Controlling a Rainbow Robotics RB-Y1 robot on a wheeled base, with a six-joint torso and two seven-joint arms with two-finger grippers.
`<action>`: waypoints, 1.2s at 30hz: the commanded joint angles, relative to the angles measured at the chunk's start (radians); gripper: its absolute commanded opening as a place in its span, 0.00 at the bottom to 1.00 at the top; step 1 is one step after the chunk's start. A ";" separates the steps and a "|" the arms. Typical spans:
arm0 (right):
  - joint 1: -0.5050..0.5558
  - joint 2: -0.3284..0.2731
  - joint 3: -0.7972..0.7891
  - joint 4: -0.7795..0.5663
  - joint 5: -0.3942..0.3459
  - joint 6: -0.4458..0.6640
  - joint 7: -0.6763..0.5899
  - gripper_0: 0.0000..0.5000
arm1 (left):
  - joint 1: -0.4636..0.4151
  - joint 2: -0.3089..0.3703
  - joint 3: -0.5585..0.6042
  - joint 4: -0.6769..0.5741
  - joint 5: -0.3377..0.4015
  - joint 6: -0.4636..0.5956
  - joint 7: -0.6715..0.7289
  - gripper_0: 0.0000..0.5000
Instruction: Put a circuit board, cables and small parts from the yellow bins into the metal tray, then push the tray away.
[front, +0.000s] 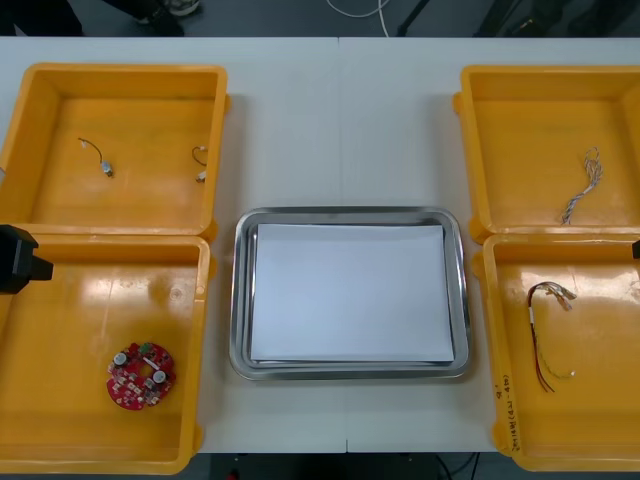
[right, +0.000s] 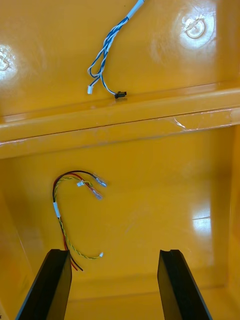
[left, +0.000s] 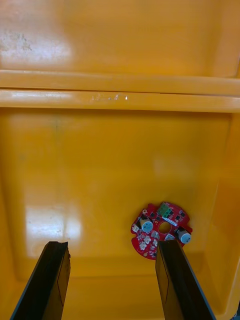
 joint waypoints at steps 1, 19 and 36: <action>0.011 -0.041 -0.036 -0.004 -0.007 0.000 -0.004 1.00 | 0.020 0.000 0.012 -0.024 0.005 0.005 -0.088 1.00; -0.027 -0.058 0.006 -0.058 0.063 -0.061 -0.013 1.00 | -0.007 0.049 -0.058 -0.035 0.033 0.005 -0.092 1.00; -0.026 0.034 0.055 -0.052 0.031 -0.055 -0.041 1.00 | -0.052 0.109 -0.204 -0.035 0.068 0.005 -0.141 1.00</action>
